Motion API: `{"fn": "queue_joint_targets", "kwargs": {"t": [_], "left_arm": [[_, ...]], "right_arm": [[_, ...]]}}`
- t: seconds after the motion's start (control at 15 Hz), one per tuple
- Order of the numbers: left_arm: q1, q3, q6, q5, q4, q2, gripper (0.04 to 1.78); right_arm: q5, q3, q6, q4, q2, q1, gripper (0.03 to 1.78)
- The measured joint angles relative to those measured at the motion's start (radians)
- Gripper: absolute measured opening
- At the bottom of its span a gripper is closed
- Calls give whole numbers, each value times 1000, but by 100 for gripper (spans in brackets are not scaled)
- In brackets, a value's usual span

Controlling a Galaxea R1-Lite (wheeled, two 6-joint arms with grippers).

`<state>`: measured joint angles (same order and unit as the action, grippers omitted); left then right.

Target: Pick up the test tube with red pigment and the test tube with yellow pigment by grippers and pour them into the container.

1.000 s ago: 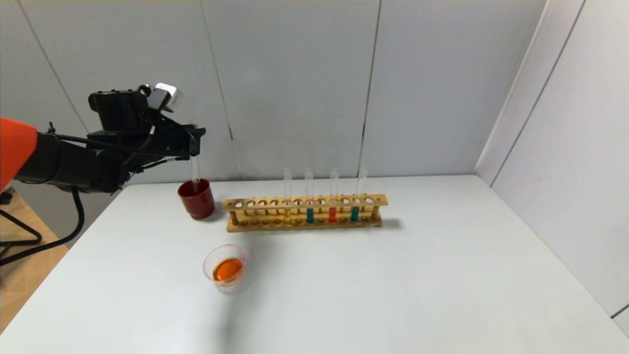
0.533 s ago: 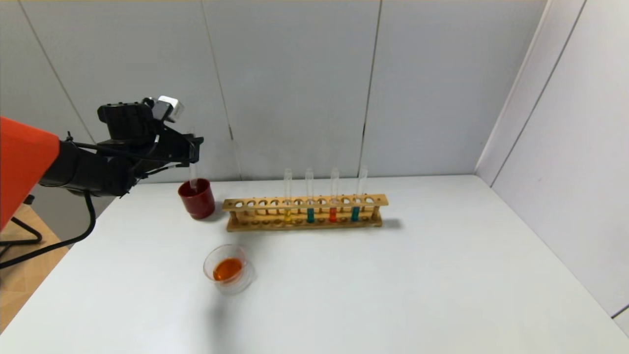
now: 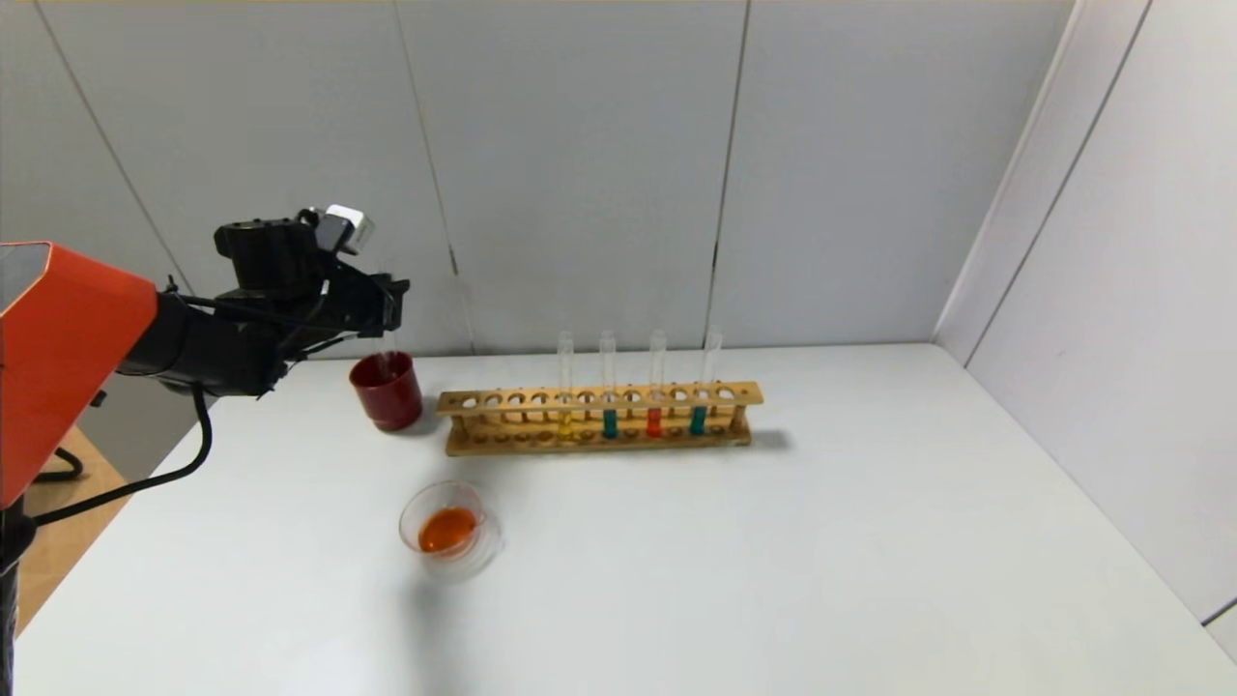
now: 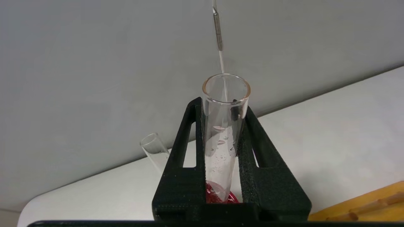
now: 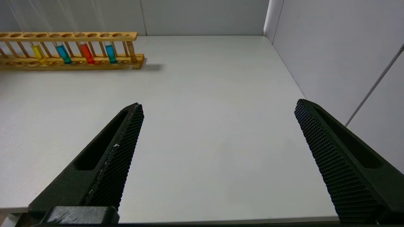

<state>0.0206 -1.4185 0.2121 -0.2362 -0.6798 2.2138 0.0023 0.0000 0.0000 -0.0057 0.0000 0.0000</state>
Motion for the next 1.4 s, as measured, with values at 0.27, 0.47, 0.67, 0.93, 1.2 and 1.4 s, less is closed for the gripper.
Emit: {"fn": "queue_joint_targets", "kwargs": {"t": [0.27, 0.47, 0.67, 0.93, 1.2, 1.4], "left_arm": [[0, 13, 0, 2, -38, 4, 73], [1, 23, 1, 3, -36, -10, 126], [-1, 42, 1, 1, -33, -50, 161], [-1, 62, 1, 2, -16, -163, 175], [-2, 112, 5, 21, 115, -420, 175], [-4, 224, 7, 86, 264, -684, 175]], "right_arm": [[0, 0, 0, 0, 0, 0, 175], [0, 0, 0, 0, 0, 0, 175], [0, 0, 0, 0, 0, 0, 175], [0, 0, 0, 0, 0, 0, 175], [0, 0, 0, 0, 0, 0, 175], [0, 0, 0, 0, 0, 0, 175]]}}
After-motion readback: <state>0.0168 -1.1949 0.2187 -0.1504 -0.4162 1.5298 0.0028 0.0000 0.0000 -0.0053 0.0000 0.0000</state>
